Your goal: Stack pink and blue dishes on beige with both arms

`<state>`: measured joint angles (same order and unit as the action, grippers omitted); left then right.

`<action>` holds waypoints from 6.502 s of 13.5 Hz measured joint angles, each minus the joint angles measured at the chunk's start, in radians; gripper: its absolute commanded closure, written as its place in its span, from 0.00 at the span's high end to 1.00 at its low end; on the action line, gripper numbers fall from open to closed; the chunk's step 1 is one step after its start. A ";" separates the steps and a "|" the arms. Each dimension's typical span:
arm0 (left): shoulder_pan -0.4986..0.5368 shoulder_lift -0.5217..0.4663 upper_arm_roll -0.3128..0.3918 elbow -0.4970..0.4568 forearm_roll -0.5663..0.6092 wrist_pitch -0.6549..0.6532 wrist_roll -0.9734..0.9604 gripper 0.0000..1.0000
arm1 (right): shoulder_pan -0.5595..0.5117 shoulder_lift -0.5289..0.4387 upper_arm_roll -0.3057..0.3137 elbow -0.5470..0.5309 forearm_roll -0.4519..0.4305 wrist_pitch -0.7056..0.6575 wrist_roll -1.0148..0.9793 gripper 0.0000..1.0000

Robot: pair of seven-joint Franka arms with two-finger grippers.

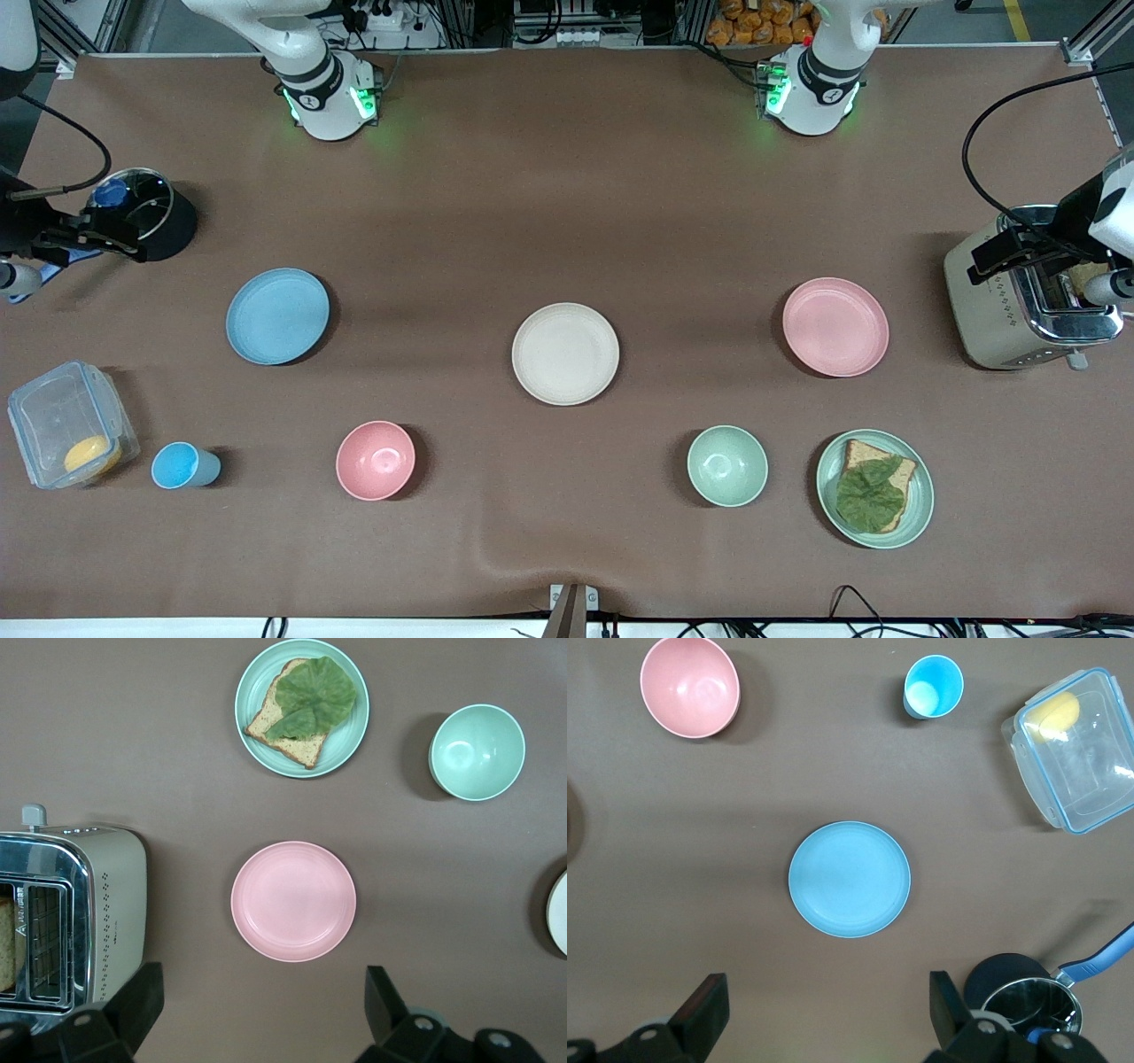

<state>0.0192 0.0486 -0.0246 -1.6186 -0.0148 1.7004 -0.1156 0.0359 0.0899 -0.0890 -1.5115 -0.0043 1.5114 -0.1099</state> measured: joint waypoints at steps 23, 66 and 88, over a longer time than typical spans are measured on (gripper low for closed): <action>-0.236 0.504 -0.033 -0.024 0.082 0.246 -0.254 1.00 | -0.122 0.255 -0.015 -0.085 0.008 0.192 -0.140 1.00; 0.349 0.422 -0.321 -0.185 -0.185 0.369 0.391 0.00 | -0.229 0.540 0.000 -0.036 0.358 0.124 -0.499 0.00; -0.183 0.767 -0.406 0.061 -0.191 0.810 -0.185 0.00 | -0.100 0.516 -0.008 0.103 0.350 -0.021 -0.266 0.00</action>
<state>-0.1639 0.8159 -0.4305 -1.5576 -0.2061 2.5101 -0.3008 -0.0641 0.6055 -0.0965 -1.4090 0.3458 1.4902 -0.3760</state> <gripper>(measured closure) 0.947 0.969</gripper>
